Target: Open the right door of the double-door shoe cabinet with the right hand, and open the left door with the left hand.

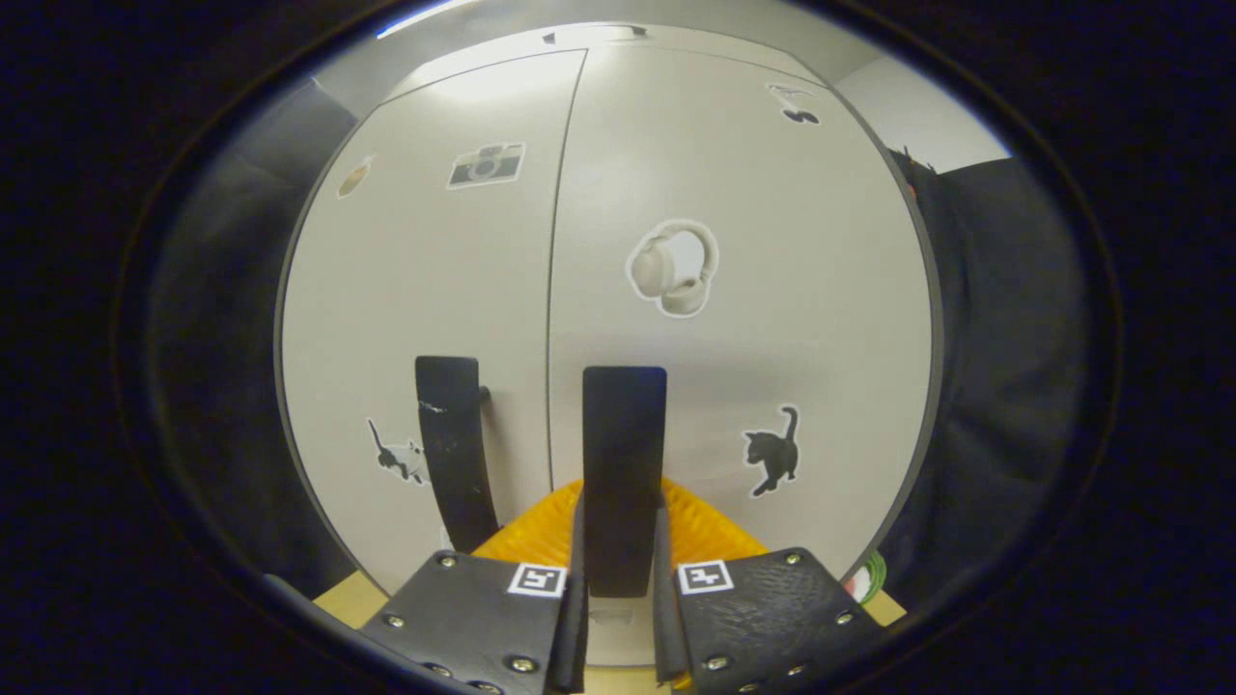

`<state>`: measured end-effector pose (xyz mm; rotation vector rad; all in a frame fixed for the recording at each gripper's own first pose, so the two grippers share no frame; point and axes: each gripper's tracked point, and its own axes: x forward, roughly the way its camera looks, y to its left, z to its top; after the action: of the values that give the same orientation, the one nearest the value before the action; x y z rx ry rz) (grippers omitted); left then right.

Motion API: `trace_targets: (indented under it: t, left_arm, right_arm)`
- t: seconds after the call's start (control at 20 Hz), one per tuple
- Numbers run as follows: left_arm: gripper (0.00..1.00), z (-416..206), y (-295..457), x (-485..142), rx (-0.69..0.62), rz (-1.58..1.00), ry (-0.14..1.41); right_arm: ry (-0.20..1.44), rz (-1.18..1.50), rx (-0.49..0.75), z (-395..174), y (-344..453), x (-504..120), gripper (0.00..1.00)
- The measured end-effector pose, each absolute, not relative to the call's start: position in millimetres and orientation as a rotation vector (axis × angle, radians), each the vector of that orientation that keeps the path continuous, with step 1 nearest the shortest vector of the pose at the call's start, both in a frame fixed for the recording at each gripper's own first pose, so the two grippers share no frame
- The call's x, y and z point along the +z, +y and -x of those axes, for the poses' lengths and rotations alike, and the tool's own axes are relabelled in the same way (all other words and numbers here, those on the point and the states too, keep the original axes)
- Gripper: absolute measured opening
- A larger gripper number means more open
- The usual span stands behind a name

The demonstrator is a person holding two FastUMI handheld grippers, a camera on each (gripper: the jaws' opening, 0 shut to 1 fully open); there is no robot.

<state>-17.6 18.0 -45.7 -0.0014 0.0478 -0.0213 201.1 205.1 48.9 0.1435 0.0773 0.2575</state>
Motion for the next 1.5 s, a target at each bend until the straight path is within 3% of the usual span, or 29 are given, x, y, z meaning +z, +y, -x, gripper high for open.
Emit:
trace_targets:
  t: [0.15,0.2,0.45,0.5,1.5]
  left_arm:
    - [0.93,28,16,-37,-0.012,-0.012,0.027]
    - [0.96,32,12,-34,-0.016,-0.015,0.02]
    - [0.96,48,-7,-22,-0.041,-0.016,-0.004]
    - [0.96,50,-10,-21,-0.045,-0.016,-0.005]
    - [0.96,64,-49,-32,-0.051,-0.053,0.018]
  right_arm:
    - [0.075,-0.164,0.29,-192,203,48,0.28]
    - [0.084,-0.164,0.301,-189,201,46,0.28]
    - [0.082,-0.155,0.354,-182,196,41,0.28]
    - [0.084,-0.165,0.375,-175,193,43,0.18]
    - [0.114,-0.196,0.481,-143,155,43,0.19]
